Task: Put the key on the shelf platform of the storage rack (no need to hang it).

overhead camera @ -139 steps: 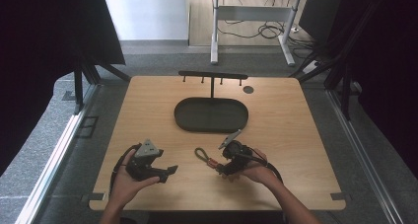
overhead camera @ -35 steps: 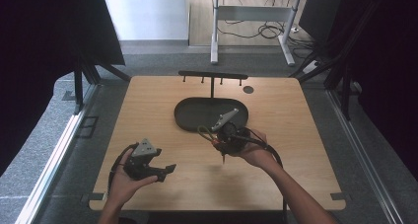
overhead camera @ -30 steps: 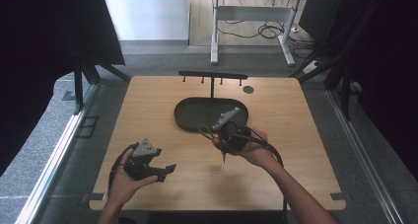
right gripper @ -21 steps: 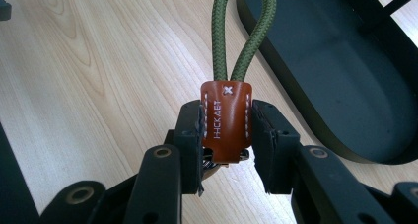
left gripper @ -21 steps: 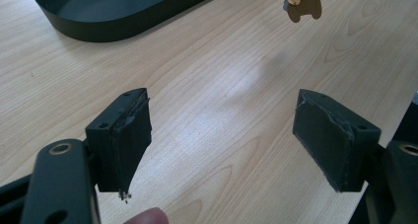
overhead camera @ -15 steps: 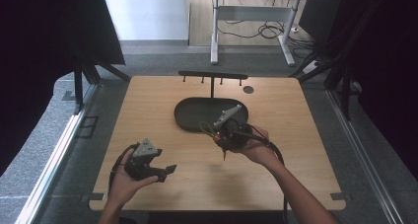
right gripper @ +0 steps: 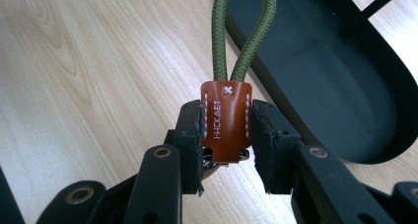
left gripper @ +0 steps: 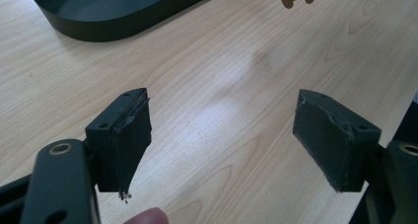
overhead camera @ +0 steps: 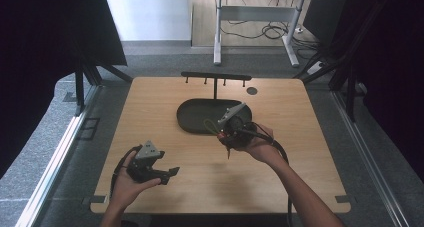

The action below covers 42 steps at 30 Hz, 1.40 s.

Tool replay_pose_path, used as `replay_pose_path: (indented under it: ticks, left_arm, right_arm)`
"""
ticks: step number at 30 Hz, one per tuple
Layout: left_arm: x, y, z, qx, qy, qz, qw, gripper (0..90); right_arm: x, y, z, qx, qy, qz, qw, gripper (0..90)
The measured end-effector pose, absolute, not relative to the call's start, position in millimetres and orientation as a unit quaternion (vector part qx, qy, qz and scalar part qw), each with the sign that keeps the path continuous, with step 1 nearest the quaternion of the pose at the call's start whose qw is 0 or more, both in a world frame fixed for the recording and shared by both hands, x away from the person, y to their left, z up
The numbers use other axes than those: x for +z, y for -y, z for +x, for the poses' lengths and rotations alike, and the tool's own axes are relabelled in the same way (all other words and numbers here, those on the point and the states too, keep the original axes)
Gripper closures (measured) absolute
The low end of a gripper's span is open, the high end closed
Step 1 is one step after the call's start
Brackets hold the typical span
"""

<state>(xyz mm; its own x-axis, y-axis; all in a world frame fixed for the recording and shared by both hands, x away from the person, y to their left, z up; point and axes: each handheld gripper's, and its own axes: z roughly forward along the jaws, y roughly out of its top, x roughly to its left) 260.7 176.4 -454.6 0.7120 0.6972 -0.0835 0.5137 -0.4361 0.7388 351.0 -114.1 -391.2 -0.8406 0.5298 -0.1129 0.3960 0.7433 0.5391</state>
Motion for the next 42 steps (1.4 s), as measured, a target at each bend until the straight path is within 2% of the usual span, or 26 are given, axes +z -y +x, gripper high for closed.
replay_pose_path:
  ticks: [42]
  left_arm:
    - [-454.7, -175.0, 260.6, 0.116, -0.360, 0.841, 0.387, 22.8]
  right_arm:
    - [-382.4, 117.4, 383.2, 0.243, -0.918, 0.280, 0.138, 67.0]
